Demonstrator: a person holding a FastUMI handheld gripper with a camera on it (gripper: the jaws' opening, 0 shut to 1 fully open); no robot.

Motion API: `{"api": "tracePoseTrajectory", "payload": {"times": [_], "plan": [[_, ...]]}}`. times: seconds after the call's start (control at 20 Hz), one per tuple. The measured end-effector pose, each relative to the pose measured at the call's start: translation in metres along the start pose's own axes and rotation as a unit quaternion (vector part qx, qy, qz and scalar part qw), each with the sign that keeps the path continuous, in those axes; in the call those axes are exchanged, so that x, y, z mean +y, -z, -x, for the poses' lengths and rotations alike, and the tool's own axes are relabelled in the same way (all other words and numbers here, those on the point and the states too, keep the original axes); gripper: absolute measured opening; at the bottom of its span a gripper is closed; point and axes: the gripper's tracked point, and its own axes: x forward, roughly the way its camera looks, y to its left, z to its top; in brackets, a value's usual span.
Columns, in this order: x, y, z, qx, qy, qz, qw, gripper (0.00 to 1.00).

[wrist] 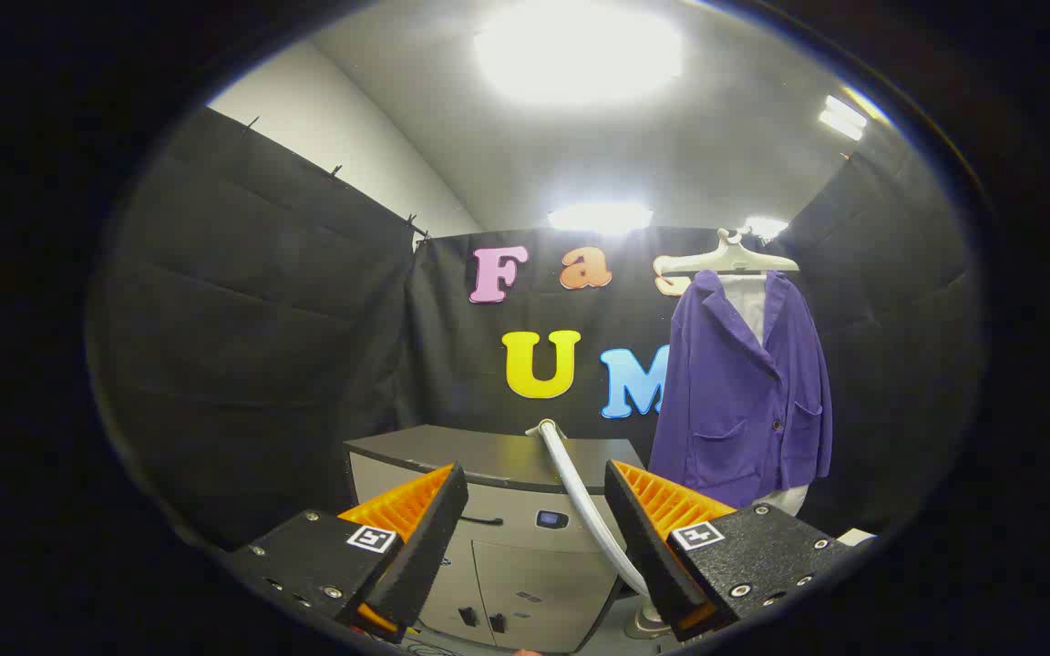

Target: Iron the clothes twice with a garment steamer, once on the left side and once on the right side.

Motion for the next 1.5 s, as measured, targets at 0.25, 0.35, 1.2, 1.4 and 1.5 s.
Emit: {"api": "tracePoseTrajectory", "payload": {"times": [0.25, 0.35, 1.2, 1.4, 1.5], "plan": [[-0.001, -0.008, -0.006, -0.007, 0.002, -0.002, 1.000, 0.93], [-0.003, -0.008, -0.009, -0.006, 0.004, -0.005, 1.000, 0.93], [-0.048, -0.020, -0.017, 0.005, 0.020, -0.016, 1.000, 0.93], [-0.069, -0.043, -0.027, 0.005, 0.036, -0.020, 0.999, 0.93], [-0.074, -0.054, -0.038, 0.012, 0.035, -0.015, 0.999, 0.93]]}}
